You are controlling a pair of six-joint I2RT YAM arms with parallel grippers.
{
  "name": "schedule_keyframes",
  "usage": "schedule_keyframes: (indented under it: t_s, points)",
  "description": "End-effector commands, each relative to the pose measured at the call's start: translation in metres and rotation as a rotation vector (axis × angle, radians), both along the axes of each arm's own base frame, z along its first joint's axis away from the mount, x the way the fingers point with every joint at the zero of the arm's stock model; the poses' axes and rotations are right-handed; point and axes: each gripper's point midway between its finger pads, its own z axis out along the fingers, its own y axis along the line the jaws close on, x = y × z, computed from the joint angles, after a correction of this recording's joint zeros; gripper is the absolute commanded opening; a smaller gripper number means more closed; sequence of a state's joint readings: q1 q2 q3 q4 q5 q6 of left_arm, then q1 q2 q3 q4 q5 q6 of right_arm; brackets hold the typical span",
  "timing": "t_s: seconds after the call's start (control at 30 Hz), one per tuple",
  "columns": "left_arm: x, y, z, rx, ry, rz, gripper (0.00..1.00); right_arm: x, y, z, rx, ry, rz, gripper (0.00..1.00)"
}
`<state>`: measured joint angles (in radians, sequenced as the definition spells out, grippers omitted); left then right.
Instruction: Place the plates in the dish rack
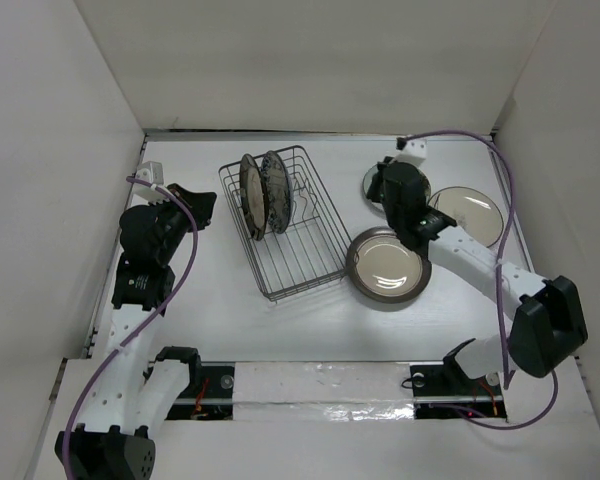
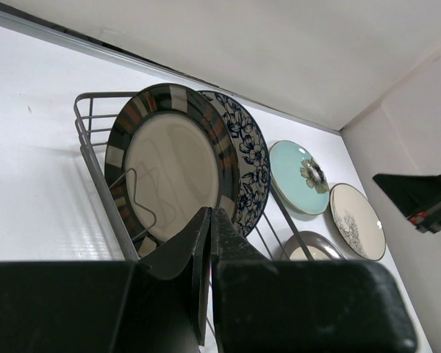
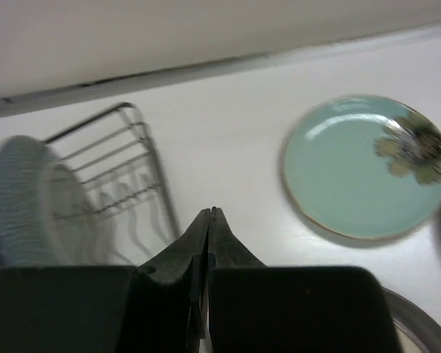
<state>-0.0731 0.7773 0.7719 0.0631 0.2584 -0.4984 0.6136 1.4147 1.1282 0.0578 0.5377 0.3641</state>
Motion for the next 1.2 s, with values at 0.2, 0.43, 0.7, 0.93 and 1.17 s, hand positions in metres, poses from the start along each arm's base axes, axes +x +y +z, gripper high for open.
schedule_keyframes:
  t_s: [0.2,0.43,0.7,0.93,1.17]
  points:
    - [0.003,-0.005,0.008,0.008,-0.032,-0.028,0.00,-0.041,-0.093,-0.109,0.146,0.217,-0.054,0.56]
    - [0.006,-0.011,0.006,0.004,-0.018,-0.051,0.00,-0.113,-0.130,-0.155,0.274,0.299,-0.128,0.75]
    - [0.002,-0.013,0.009,-0.002,-0.032,-0.064,0.00,-0.140,-0.151,-0.191,0.369,0.415,-0.247,0.79]
    - [0.000,-0.014,0.012,-0.005,-0.040,-0.070,0.00,-0.149,-0.154,-0.215,0.414,0.491,-0.274,0.78]
    - [0.000,-0.017,0.013,-0.006,-0.040,-0.081,0.00,-0.142,-0.149,-0.223,0.428,0.509,-0.224,0.71]
